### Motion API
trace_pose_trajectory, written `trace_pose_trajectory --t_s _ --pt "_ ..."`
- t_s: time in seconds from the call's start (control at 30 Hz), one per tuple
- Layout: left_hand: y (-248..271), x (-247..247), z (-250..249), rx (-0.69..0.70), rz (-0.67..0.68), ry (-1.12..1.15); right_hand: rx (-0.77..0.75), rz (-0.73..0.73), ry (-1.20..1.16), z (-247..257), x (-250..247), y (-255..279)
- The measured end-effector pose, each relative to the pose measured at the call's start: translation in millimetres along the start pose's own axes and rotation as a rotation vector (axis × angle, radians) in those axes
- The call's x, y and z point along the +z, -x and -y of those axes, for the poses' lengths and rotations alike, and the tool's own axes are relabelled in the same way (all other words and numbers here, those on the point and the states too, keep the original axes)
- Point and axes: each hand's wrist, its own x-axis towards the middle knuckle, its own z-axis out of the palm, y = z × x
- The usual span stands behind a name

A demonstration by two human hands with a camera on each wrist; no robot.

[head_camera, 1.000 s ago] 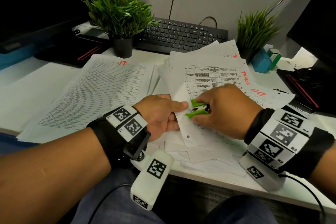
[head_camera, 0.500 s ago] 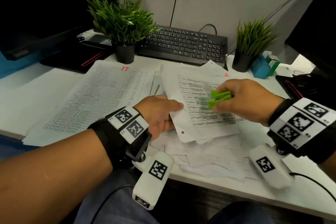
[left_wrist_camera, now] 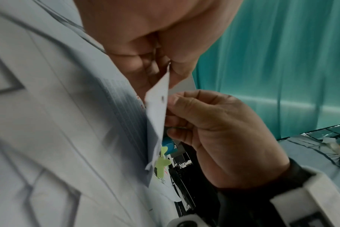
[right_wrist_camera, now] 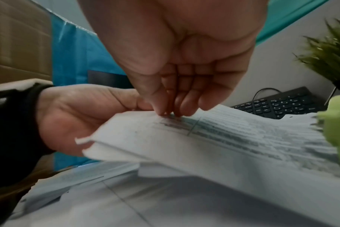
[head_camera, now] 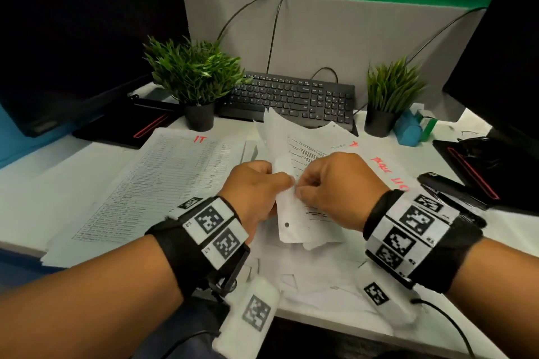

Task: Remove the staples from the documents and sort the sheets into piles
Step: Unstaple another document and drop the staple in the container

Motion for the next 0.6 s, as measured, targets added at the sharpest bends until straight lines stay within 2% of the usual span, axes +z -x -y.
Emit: trace_pose_trajectory --t_s 0.17,0.3,0.47,0.6 --pt "3.3 -1.2 -0.5 0.022 0.002 -0.093 0.026 0.016 -0.038 3.0 1.3 -1.1" --pt "5.2 4.4 -2.3 0.094 -0.026 -0.238 0.030 0.066 -0.104 1.4 -1.3 -5.6" --pt "7.0 13.2 -7.0 0.151 -0.067 -0.415 0.178 0.142 -0.369 -6.1 -6.7 -13.8" --pt "6.4 18.2 -12.3 0.155 -0.082 -0.428 0.199 0.145 -0.512 -11.5 -8.8 -14.8"
